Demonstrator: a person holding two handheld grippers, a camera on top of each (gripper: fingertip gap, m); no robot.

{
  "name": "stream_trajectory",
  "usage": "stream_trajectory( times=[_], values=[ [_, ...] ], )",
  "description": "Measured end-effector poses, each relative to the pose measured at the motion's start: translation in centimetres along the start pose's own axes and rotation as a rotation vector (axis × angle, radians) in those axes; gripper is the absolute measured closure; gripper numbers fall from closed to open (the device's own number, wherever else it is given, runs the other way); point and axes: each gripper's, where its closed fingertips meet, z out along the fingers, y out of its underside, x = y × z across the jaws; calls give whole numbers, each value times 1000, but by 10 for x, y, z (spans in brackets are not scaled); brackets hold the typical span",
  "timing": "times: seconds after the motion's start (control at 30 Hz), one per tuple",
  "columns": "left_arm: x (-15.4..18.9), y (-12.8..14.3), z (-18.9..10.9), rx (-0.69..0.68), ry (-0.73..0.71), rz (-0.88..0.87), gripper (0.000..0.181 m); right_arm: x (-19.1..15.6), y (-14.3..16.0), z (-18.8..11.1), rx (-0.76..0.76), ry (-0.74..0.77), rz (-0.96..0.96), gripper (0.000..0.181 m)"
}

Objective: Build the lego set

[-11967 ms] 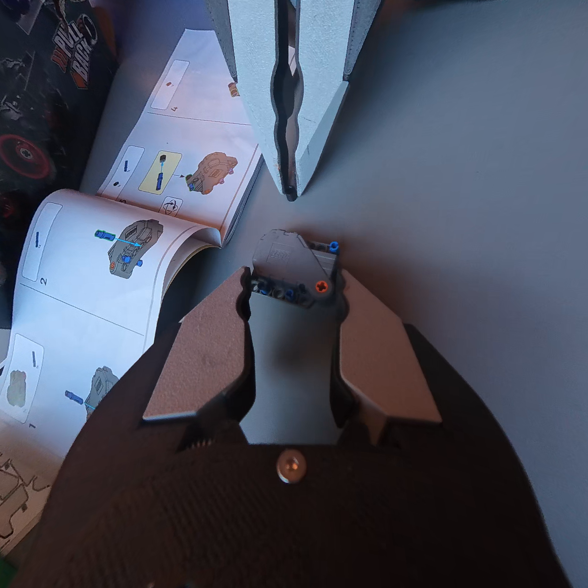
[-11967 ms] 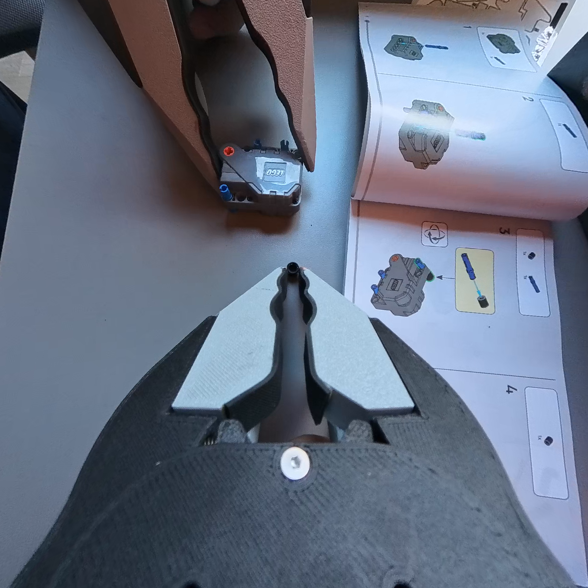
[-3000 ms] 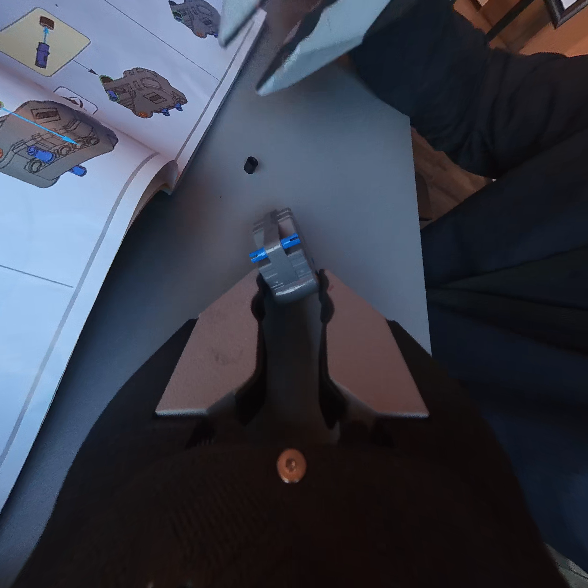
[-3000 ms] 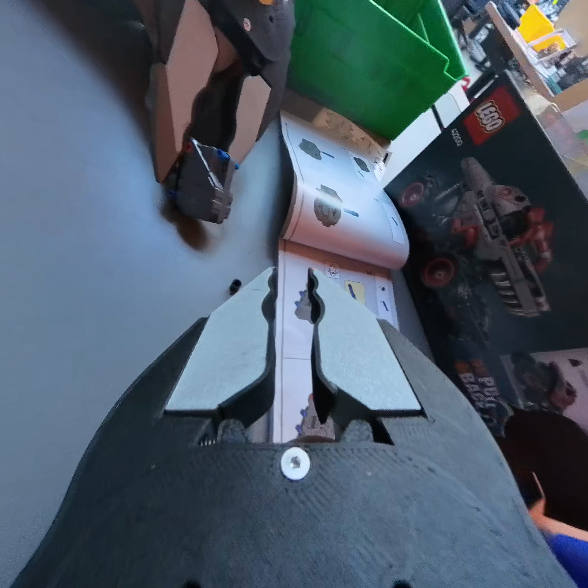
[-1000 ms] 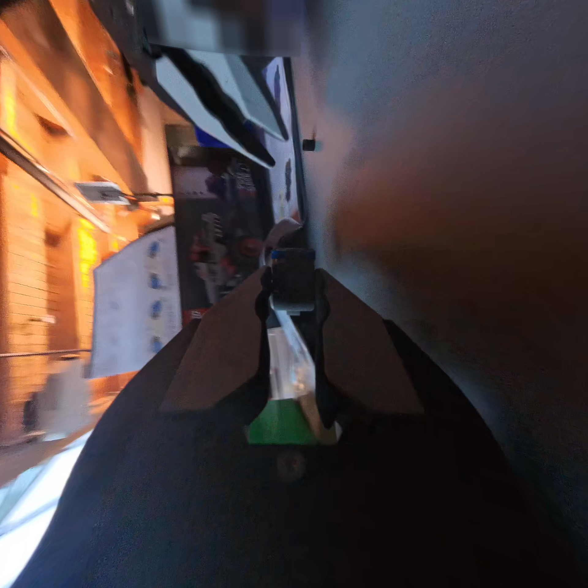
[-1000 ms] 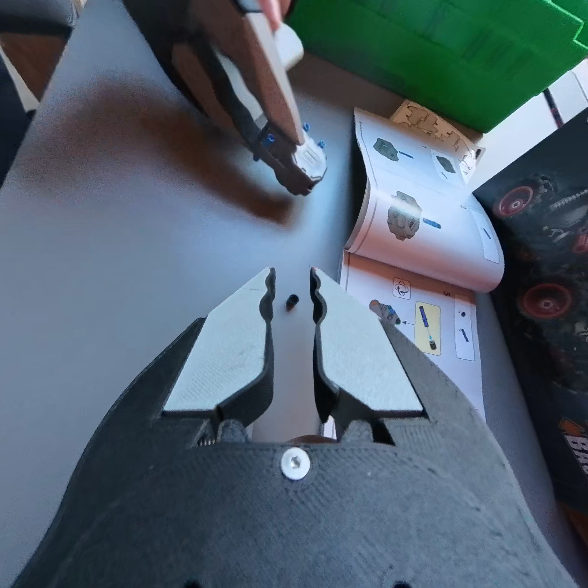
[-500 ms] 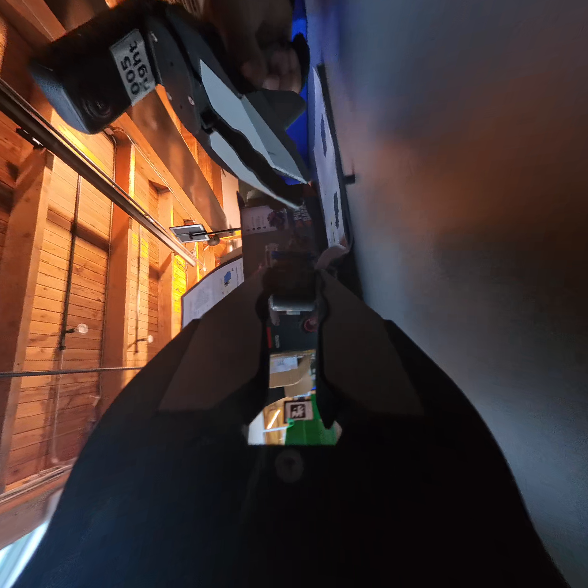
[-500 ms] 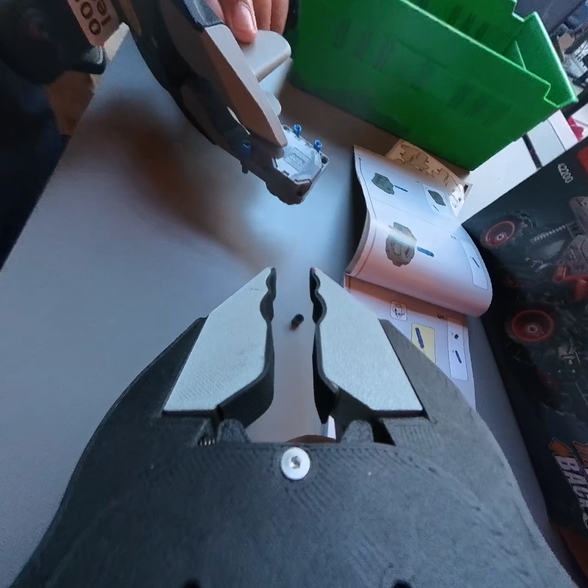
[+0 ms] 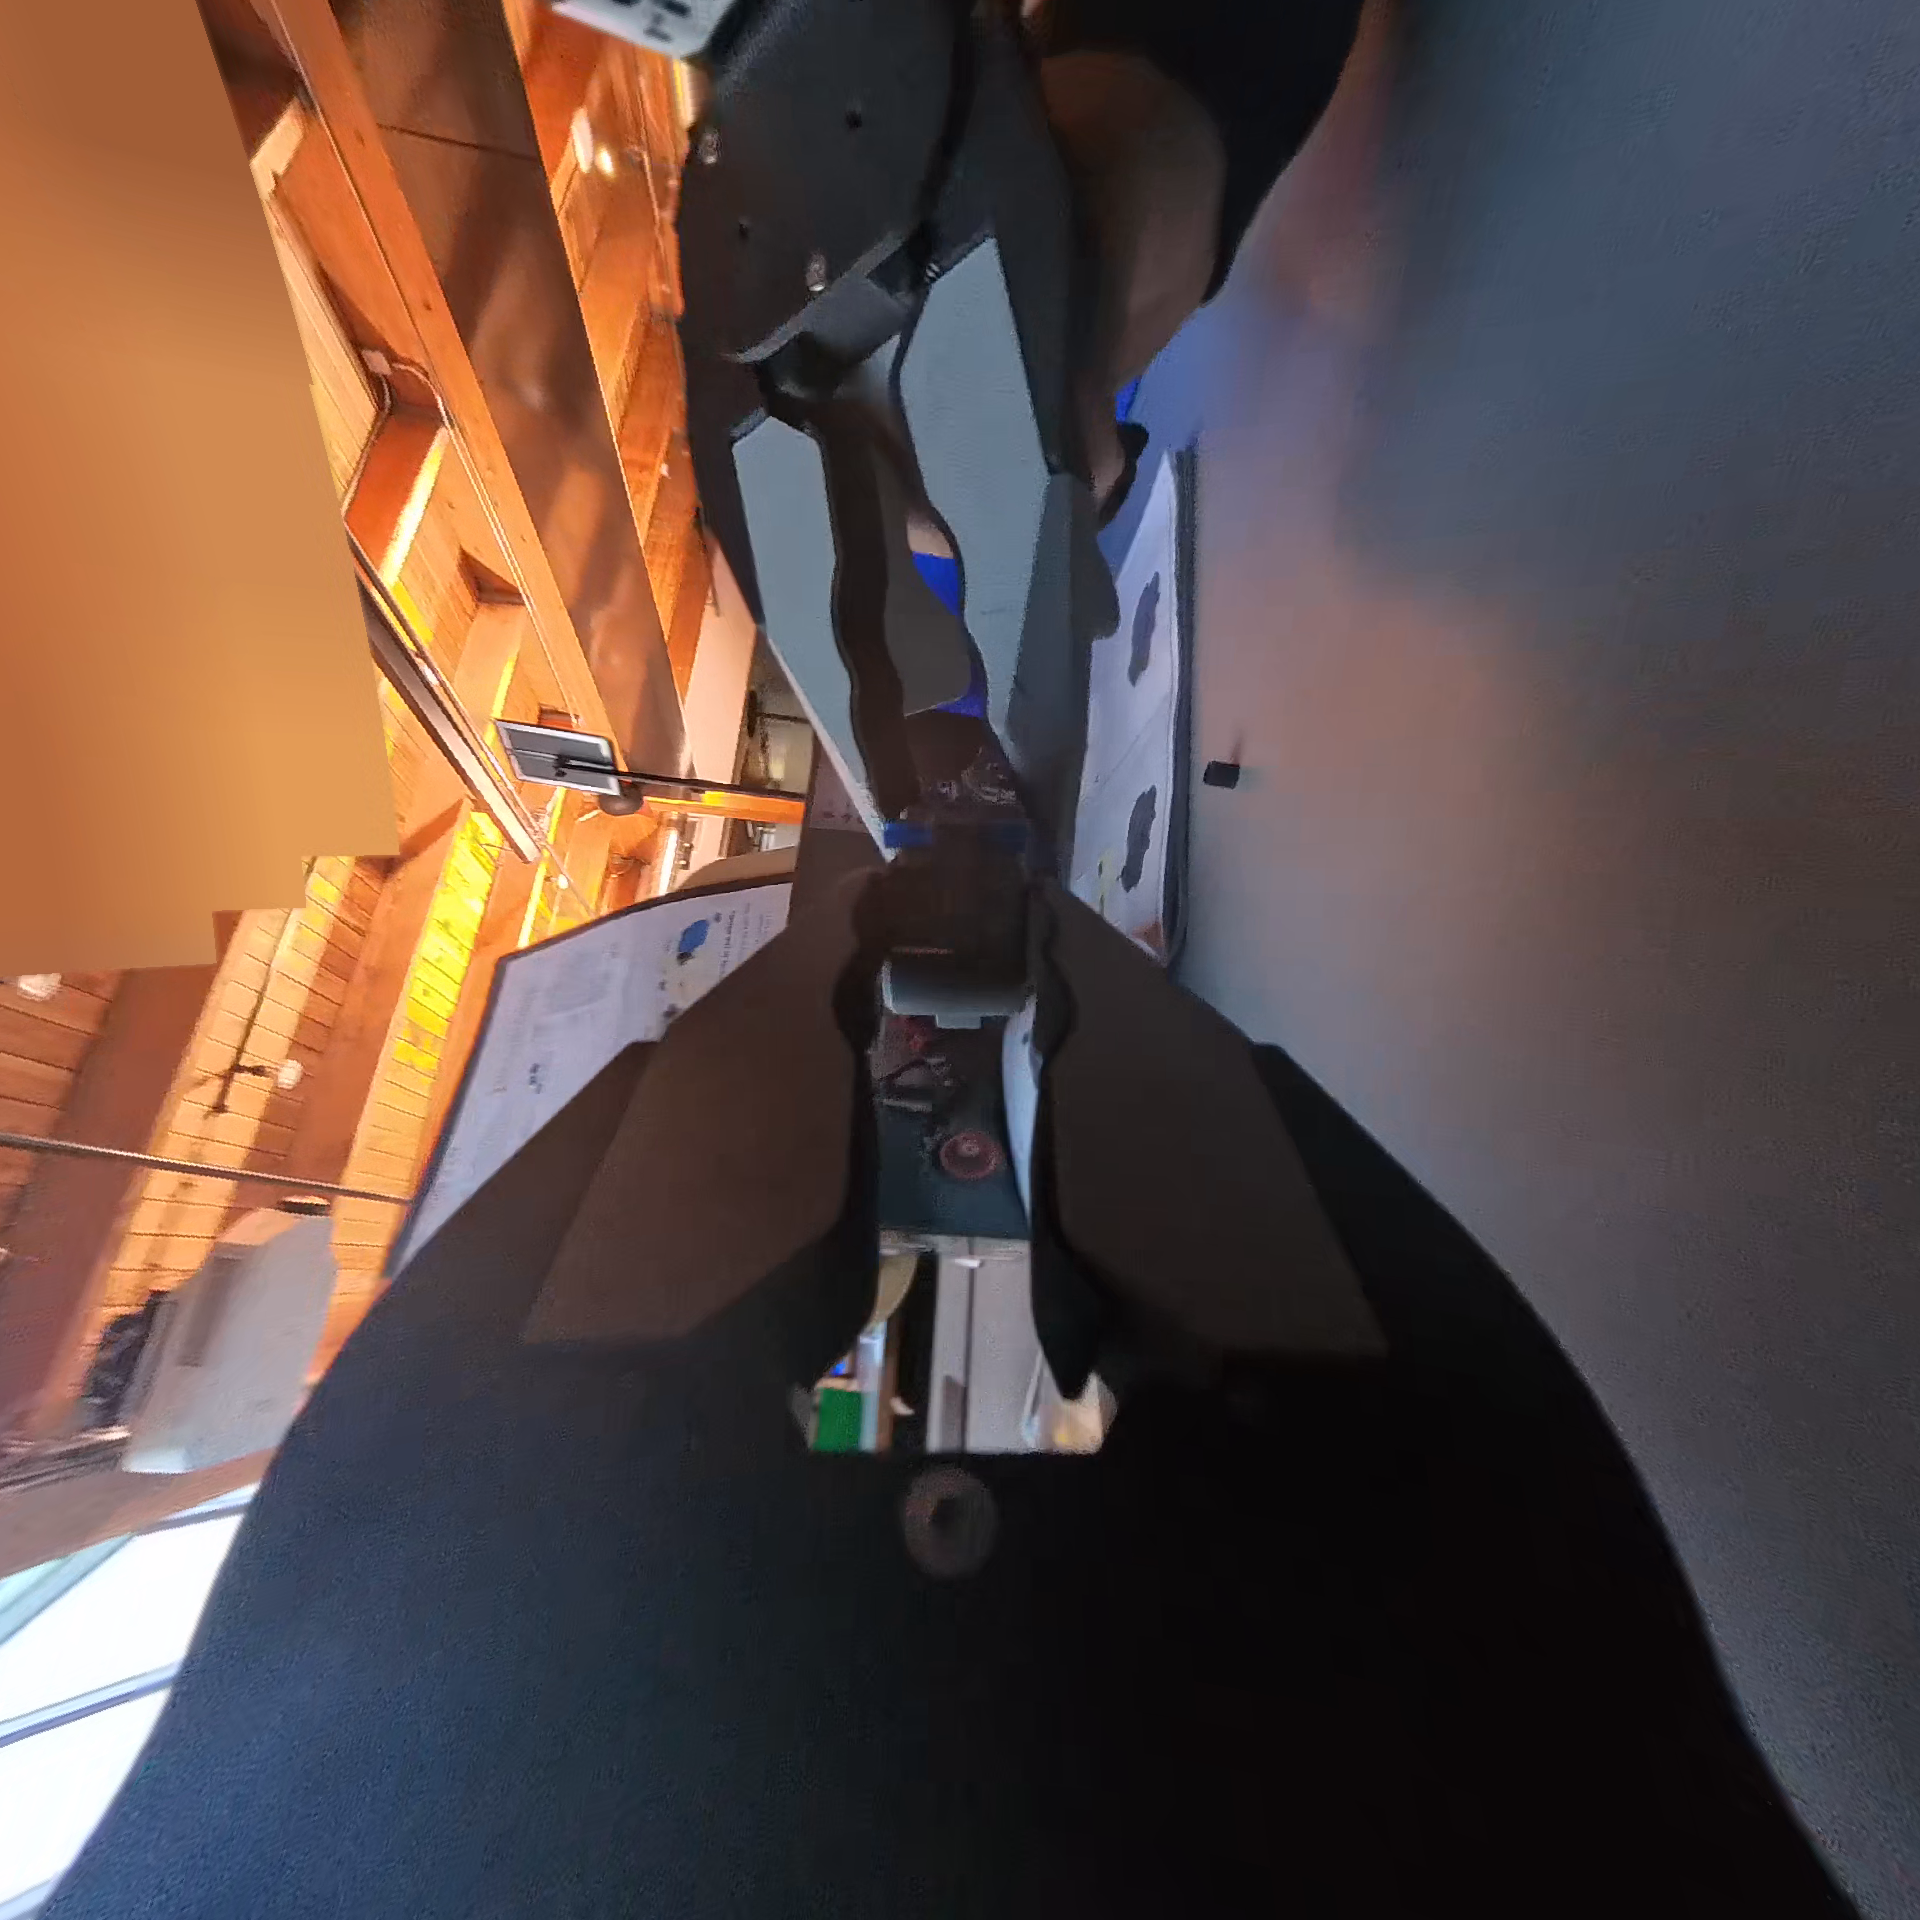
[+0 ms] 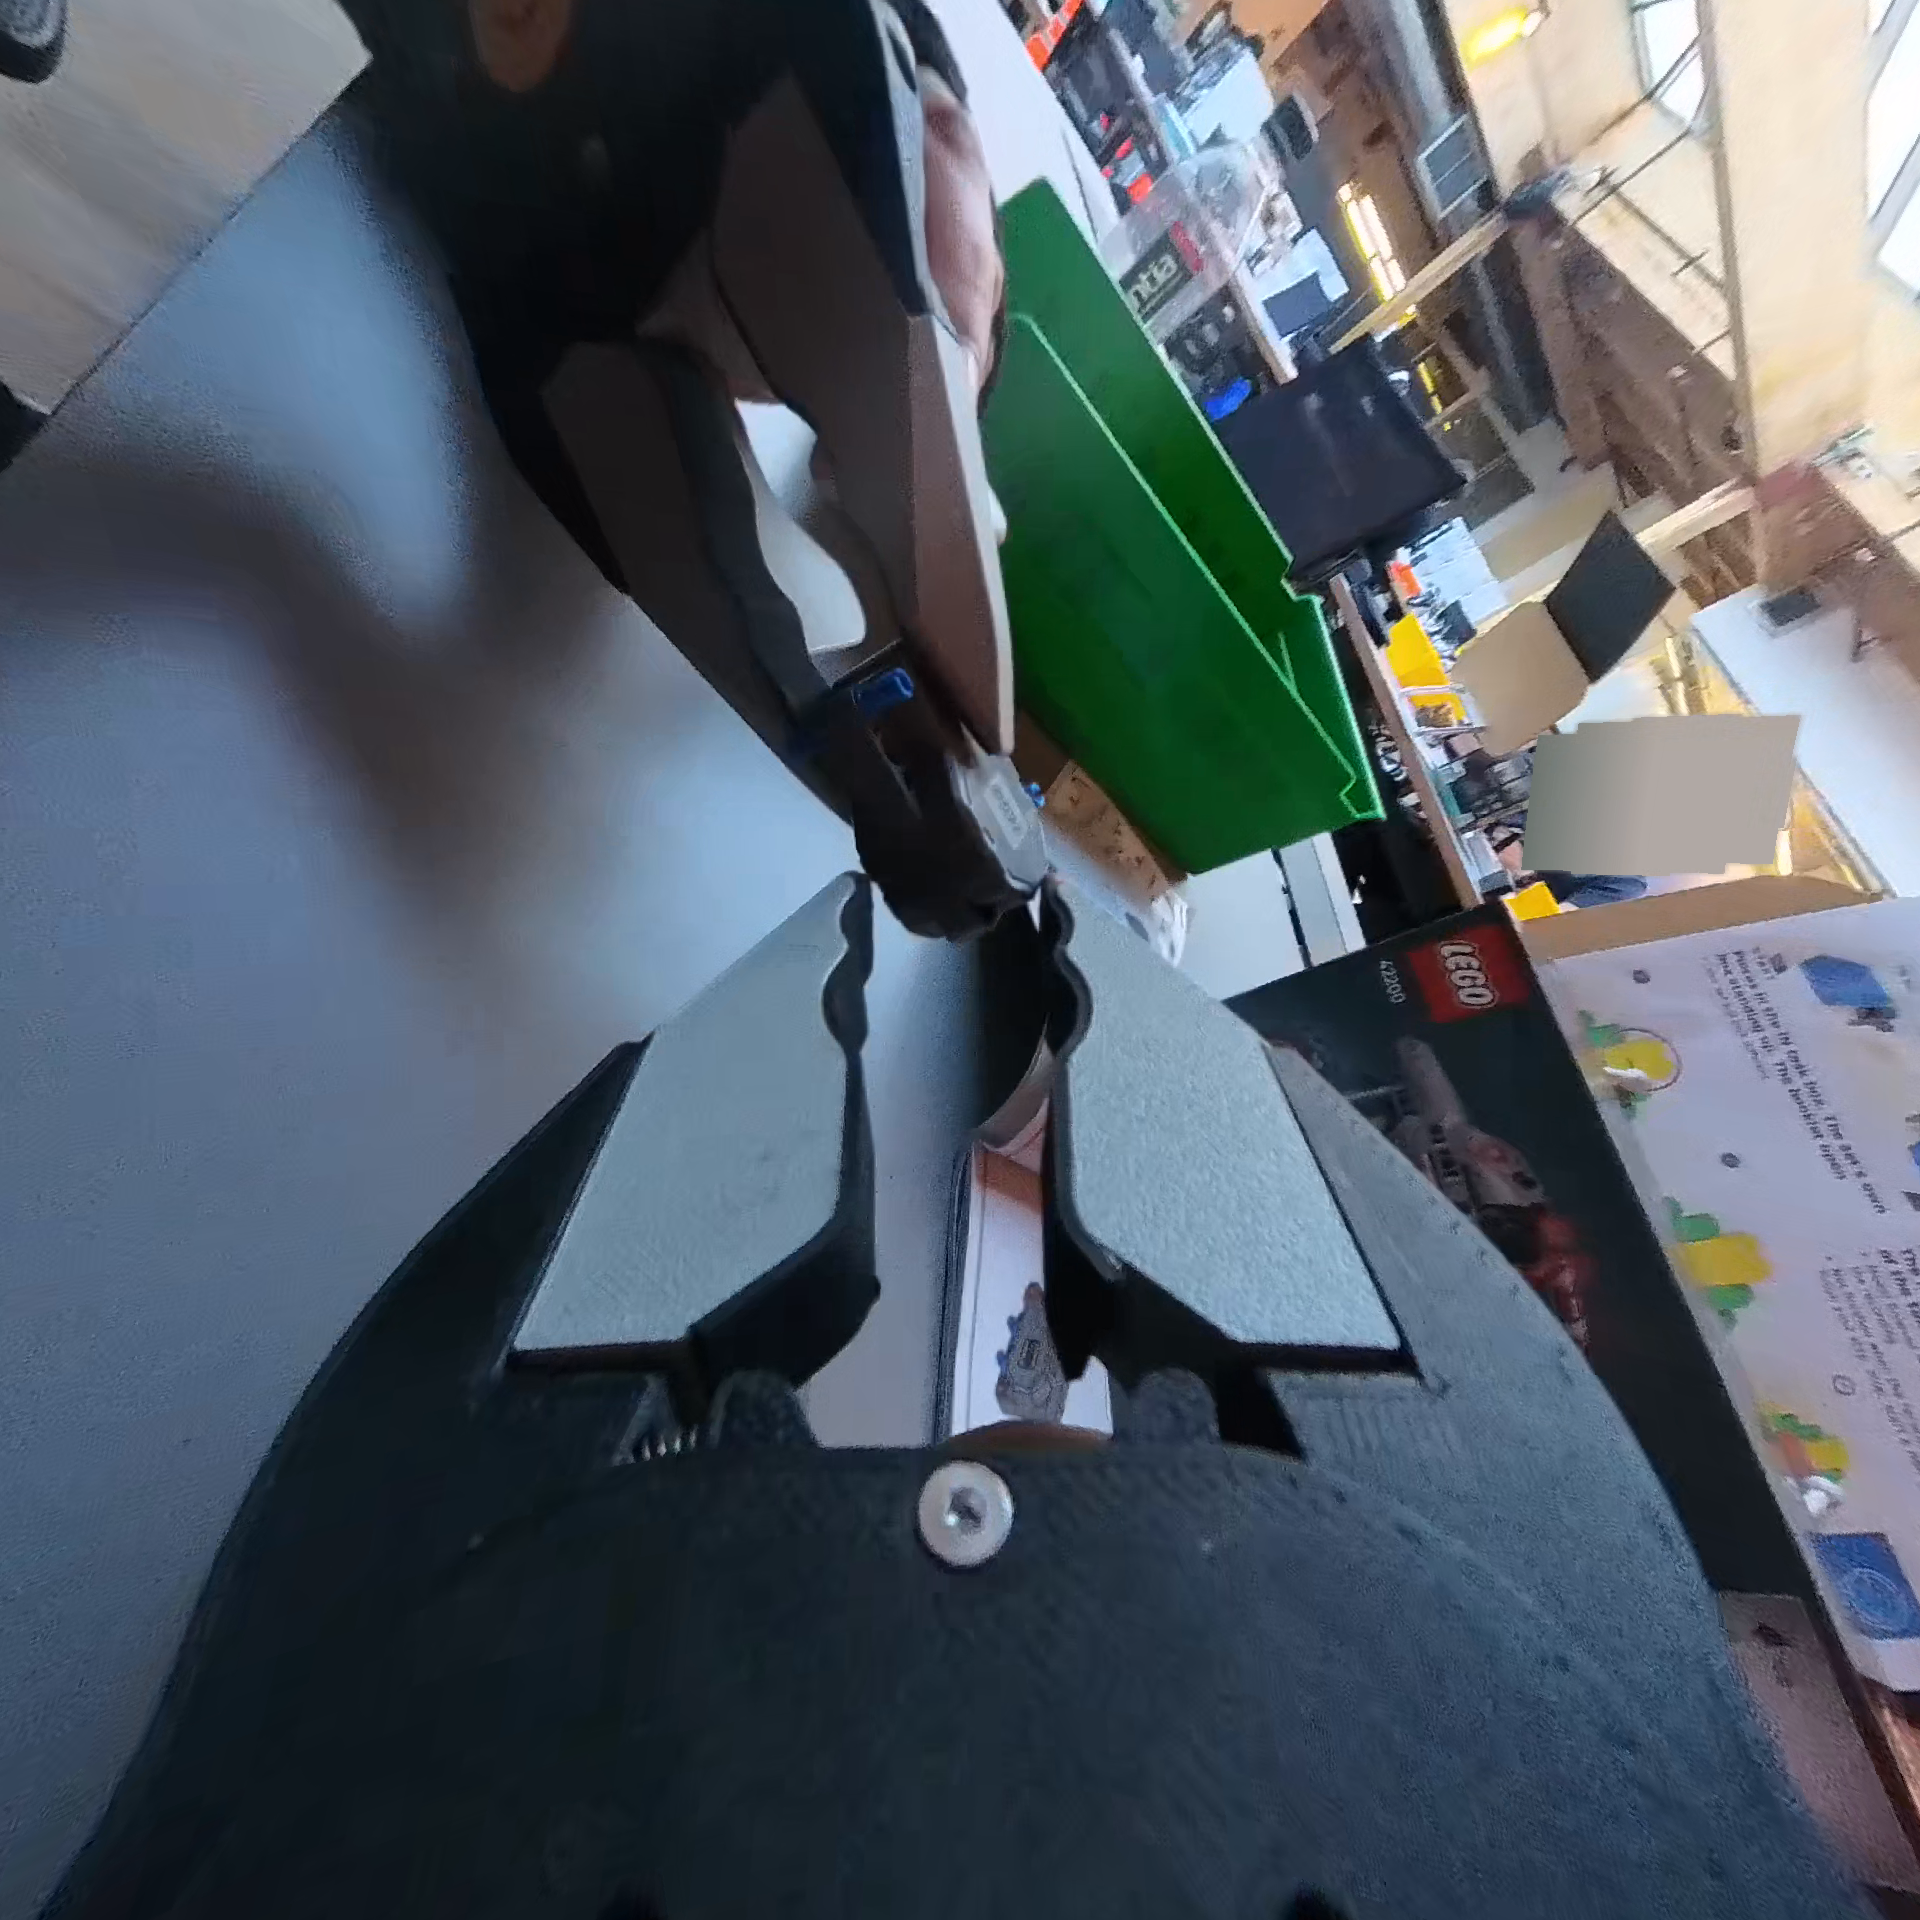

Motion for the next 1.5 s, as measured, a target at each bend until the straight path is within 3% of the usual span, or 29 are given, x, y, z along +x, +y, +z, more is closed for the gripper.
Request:
stream_trajectory(
  times=[0.03, 0.13, 0.23, 0.43, 0.5, 0.63, 0.97, 1.5],
  values=[
    [0, -1, 0, 9, 9, -36, 159, 0, -1, 0, 2, 1, 4, 152],
    [2, -4, 2, 39, 56, -168, 159, 0, 2, 1, -15, 8, -10, 154],
    [17, 0, 7, 41, 199, -361, 158, -11, 14, 4, -85, -54, -25, 158],
    [59, 27, 18, -106, 500, -720, 157, -25, 33, 3, -154, -209, 120, 160],
    [59, 30, 18, -120, 539, -787, 158, -25, 41, 3, -182, -238, 176, 160],
    [67, 43, 19, -206, 553, -763, 157, -25, 51, 2, -205, -291, 334, 159],
    [68, 47, 19, -228, 569, -794, 145, -22, 53, 0, -170, -379, 573, 160],
    [71, 46, 20, -234, 592, -798, 156, -23, 51, 1, -166, -393, 560, 160]
  ],
)
